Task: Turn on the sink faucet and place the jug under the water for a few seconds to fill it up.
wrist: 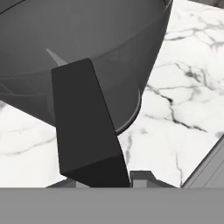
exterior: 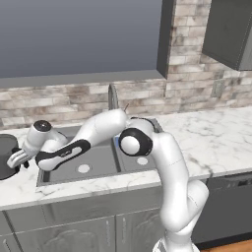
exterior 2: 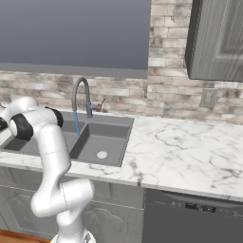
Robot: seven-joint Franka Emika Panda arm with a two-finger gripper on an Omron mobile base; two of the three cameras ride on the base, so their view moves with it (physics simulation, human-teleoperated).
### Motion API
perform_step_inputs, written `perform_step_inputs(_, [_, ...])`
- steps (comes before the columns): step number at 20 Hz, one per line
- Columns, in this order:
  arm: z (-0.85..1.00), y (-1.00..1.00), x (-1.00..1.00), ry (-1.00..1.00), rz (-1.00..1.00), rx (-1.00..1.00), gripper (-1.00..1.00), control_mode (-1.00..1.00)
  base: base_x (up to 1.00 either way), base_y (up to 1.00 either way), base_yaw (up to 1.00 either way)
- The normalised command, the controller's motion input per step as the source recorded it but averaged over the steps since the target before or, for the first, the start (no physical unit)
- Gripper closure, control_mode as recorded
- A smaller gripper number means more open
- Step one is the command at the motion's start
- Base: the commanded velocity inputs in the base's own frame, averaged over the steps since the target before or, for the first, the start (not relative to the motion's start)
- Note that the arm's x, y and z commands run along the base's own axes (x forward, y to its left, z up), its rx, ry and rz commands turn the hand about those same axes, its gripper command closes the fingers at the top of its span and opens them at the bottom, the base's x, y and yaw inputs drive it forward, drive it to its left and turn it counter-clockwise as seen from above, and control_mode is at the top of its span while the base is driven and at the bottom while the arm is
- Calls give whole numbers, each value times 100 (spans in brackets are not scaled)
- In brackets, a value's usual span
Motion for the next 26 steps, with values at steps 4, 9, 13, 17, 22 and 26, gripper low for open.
perform_step_inputs(4, [21, -18, -50, -7, 0, 1, 100, -100, 0, 0, 0])
perform_step_inputs(9, [43, -26, -53, -11, 0, 2, 100, -100, 0, 0, 0])
perform_step_inputs(13, [58, -38, -47, -11, -1, 4, 100, -100, 0, 0, 0])
perform_step_inputs(17, [61, -53, -49, -8, -4, 4, 100, -100, 0, 0, 0])
perform_step_inputs(22, [59, -76, -49, -1, -9, 2, 100, -100, 0, 0, 0])
perform_step_inputs(26, [58, -91, -45, 0, -13, 0, 100, -100, 0, 0, 0])
